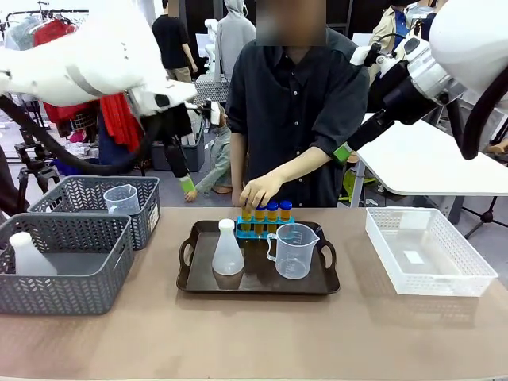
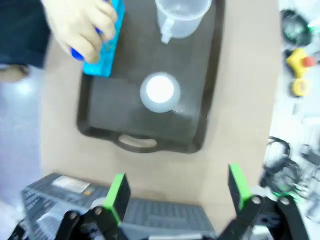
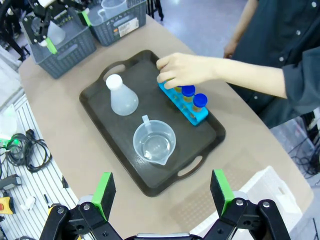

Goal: Prepare the laboratory tools.
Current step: Pick up one Small flask and place it on the Handle tray.

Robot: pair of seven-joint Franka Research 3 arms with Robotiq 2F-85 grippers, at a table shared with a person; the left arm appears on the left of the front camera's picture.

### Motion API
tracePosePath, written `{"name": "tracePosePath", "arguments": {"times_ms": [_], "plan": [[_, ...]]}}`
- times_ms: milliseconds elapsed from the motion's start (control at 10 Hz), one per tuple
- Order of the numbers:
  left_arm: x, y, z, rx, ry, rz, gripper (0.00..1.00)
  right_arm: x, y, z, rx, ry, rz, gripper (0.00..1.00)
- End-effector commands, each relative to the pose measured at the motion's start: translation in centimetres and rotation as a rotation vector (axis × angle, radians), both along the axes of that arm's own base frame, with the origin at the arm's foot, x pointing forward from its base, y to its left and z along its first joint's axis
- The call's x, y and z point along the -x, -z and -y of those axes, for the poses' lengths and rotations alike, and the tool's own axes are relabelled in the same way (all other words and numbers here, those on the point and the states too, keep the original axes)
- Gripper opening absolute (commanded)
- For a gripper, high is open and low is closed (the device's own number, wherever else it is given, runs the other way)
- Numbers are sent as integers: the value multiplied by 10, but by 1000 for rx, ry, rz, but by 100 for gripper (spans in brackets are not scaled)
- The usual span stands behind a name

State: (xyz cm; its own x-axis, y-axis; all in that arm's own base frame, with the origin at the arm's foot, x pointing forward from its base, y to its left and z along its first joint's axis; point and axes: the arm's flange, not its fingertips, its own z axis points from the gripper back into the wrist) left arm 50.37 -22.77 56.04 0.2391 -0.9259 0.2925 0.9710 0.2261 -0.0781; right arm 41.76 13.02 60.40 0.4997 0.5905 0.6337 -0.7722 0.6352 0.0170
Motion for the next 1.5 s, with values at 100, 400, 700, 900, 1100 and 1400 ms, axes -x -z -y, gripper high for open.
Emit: {"name": "tracePosePath", "arguments": {"times_ms": [100,400,700,900,1100,1400], "plan": [[13,-32,-50,179,70,-32,100,0,0,1,-14,-6,-1,100],[24,-52,-82,260,43,145,100,0,0,1,-14,-6,-1,100],[18,-52,-93,348,32,206,100,0,0,1,-14,-6,-1,100],[20,-49,-89,352,40,201,100,0,0,1,-14,-6,-1,100],[25,-47,-85,329,20,225,100,0,0,1,-14,-6,-1,100],[15,-51,-83,323,21,189,100,0,0,1,-14,-6,-1,100]]}}
